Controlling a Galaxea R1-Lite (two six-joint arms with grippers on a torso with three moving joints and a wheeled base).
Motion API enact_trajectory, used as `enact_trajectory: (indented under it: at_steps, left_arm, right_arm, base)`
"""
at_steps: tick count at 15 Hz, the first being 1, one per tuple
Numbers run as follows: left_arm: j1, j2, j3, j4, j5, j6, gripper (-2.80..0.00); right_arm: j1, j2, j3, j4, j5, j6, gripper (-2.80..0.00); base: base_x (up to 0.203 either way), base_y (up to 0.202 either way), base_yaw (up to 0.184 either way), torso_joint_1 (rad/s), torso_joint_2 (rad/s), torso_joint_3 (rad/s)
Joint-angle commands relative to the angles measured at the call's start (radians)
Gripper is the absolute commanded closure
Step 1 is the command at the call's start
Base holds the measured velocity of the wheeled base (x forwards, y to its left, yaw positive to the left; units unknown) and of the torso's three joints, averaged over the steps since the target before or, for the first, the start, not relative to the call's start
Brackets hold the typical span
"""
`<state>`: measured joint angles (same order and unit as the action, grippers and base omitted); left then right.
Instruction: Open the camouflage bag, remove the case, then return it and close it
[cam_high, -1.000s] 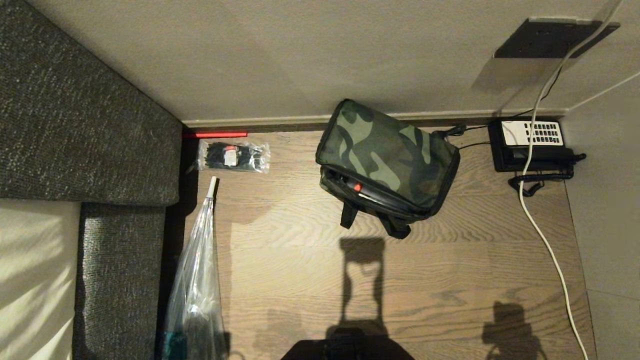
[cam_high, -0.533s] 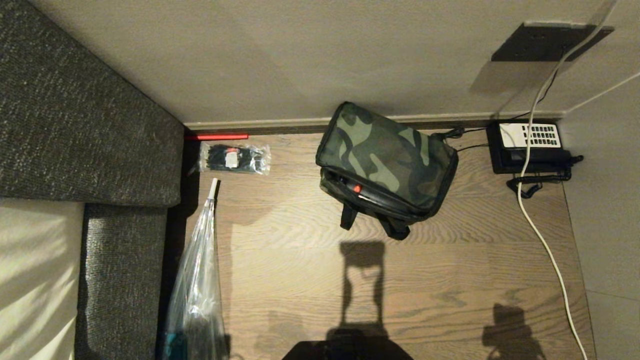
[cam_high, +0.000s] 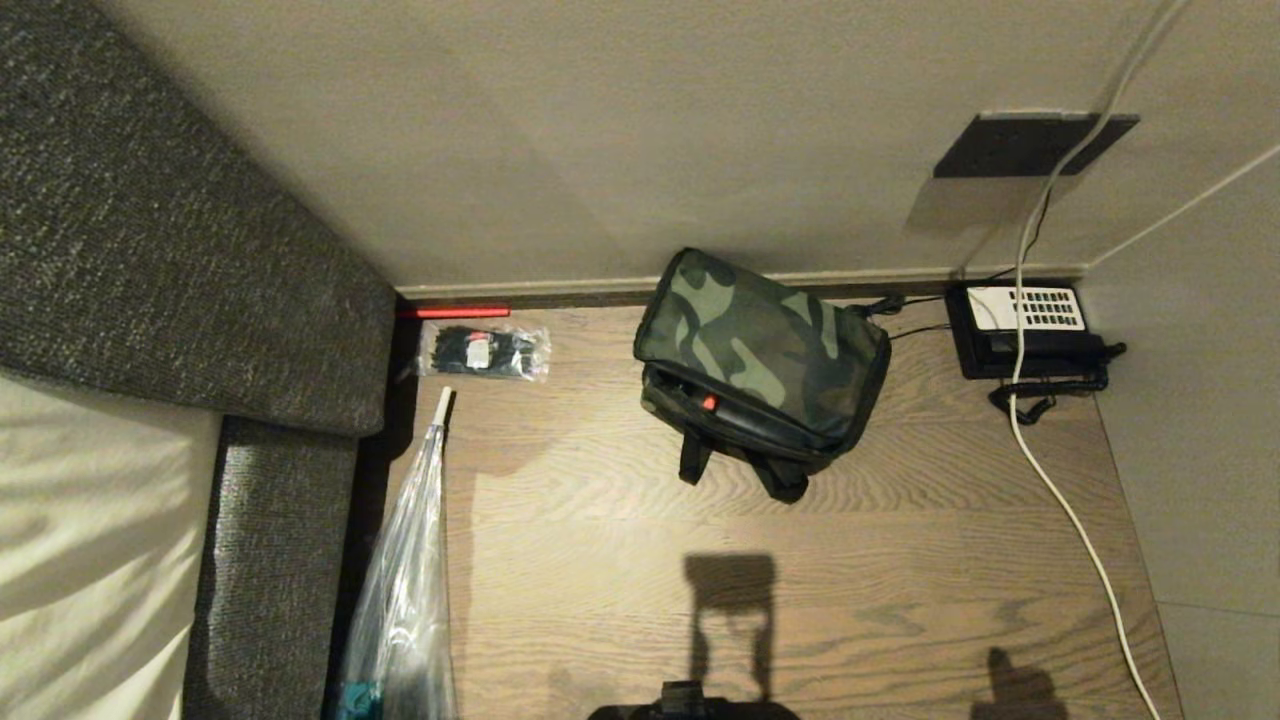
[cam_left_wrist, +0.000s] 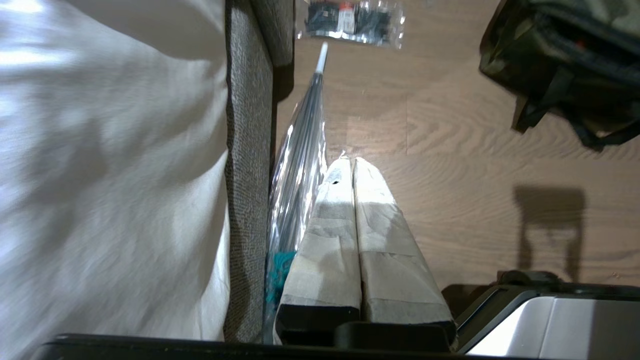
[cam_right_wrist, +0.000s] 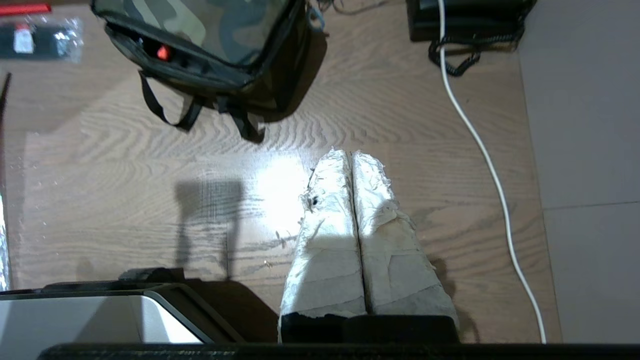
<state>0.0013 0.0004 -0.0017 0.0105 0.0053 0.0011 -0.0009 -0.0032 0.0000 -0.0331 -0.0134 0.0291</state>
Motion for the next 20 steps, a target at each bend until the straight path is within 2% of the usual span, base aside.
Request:
enact_trajectory:
  at_steps: [1,20]
  left_arm:
    - [0.0,0.0,0.001,0.0,0.001,-0.007,0.0]
    - [0.0,0.001,-0.001,0.001,0.001,0.0,0.0]
  right_arm:
    - [-0.001,-0.027,0.014,-0.002,0.0,0.0,0.0]
    - [0.001,-0.027,0.013,-0.001,0.0,0.0,0.0]
  base:
    - [0.0,0.0,0.0,0.001,0.0,0.204]
    - [0.0,0.0,0.0,0.003,0.0,0.203]
